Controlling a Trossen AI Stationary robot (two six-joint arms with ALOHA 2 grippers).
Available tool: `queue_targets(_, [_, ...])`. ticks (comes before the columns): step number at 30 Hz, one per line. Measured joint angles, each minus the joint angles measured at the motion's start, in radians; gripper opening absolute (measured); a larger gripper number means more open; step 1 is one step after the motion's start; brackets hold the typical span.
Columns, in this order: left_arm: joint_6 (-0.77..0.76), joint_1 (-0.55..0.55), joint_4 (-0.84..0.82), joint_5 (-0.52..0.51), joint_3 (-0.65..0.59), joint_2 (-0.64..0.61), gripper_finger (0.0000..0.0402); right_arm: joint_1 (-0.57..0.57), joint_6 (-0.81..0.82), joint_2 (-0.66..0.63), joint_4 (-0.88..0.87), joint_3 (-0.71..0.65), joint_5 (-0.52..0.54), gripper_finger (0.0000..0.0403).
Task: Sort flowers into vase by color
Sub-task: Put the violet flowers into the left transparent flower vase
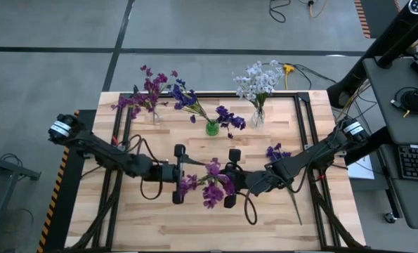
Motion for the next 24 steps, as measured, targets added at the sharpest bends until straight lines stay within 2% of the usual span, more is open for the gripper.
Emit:
queue_targets(11, [0.031,0.006,-0.012,0.014,0.109,0.121,0.0262,0.000,-0.001,0.000,-0.001,0.000,0.000,0.0013])
queue_targets(14, [0.038,0.009,-0.010,0.009,0.126,0.131,0.0251,0.000,-0.002,0.000,-0.002,0.000,0.000,0.0013])
queue_targets(18, [0.038,0.013,-0.012,0.005,0.131,0.132,0.0212,0.000,-0.001,0.000,-0.002,0.000,0.000,0.0013])
queue_targets(24, [0.040,0.013,-0.013,-0.065,0.131,0.128,0.0119,0.000,-0.009,0.000,-0.001,0.000,0.002,0.0014])
